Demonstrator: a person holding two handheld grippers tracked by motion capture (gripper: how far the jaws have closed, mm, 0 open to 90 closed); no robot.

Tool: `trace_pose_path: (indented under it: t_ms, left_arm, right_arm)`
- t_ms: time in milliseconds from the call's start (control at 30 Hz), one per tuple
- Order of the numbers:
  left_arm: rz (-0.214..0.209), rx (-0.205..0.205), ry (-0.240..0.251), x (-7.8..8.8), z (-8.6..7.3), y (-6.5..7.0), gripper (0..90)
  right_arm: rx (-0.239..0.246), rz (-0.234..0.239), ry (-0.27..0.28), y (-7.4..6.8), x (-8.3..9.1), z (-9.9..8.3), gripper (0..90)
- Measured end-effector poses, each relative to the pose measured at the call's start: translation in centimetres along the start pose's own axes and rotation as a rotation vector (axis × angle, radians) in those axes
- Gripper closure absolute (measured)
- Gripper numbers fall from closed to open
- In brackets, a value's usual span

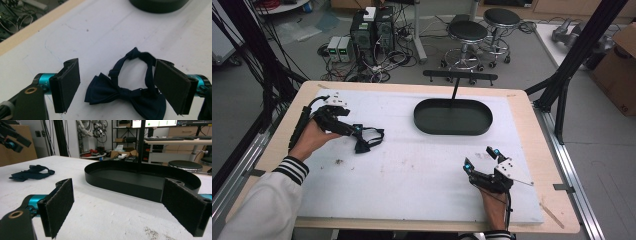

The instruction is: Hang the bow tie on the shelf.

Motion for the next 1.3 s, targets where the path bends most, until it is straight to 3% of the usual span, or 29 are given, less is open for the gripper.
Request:
trace_pose_path:
  t_ms: [233,400,567,800,933,1033,1167,1267,1300]
  left_arm:
    - [0.016,-0.034,-0.091,-2.0,-0.9,0.3,22.3]
    - [0.047,-0.052,-0.139,-2.8,-1.4,0.2,28.4]
    - [0.059,-0.039,-0.158,-3.4,-1.7,0.2,33.9]
    - [0.077,-0.038,-0.18,-4.1,-2.1,0.3,48.9]
    - [0.07,-0.031,-0.218,-4.6,-2.6,0.3,51.3]
    - [0.07,-0.027,-0.212,-4.9,-2.6,0.3,56.8]
    - [0.076,-0.052,-0.221,-4.9,-2.6,0.3,64.7]
    - [0.074,-0.039,-0.215,-5.1,-2.6,0.5,67.0]
    - [0.081,-0.06,-0.231,-5.0,-2.7,0.4,68.3]
  right_arm:
    - [0.001,-0.002,0.001,0.0,0.0,0.0,10.6]
    - [0.0,-0.003,0.003,0.0,0.0,0.0,10.6]
    - [-0.002,-0.002,0.003,0.0,0.0,0.0,10.6]
    - [-0.003,-0.003,0.002,0.0,0.0,0.0,10.6]
    - [-0.003,-0.003,0.002,0.0,0.0,0.0,10.6]
    - [-0.003,-0.003,0.002,0.0,0.0,0.0,10.6]
    - [-0.006,-0.003,0.002,0.0,0.0,0.0,10.6]
    - [-0.005,-0.004,0.002,0.0,0.0,0.0,10.6]
    - [-0.004,-0.003,0.002,0.0,0.0,0.0,10.6]
Point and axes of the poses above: each handheld gripper's, and its own axes: x roughly backward along the jaws, z roughly out of its top, y roughly to its right, the point moved 9 cm from there along -x, roughly forward along the jaws, and after that the axes turned 9 degrees about x, right-handed, at the moved point
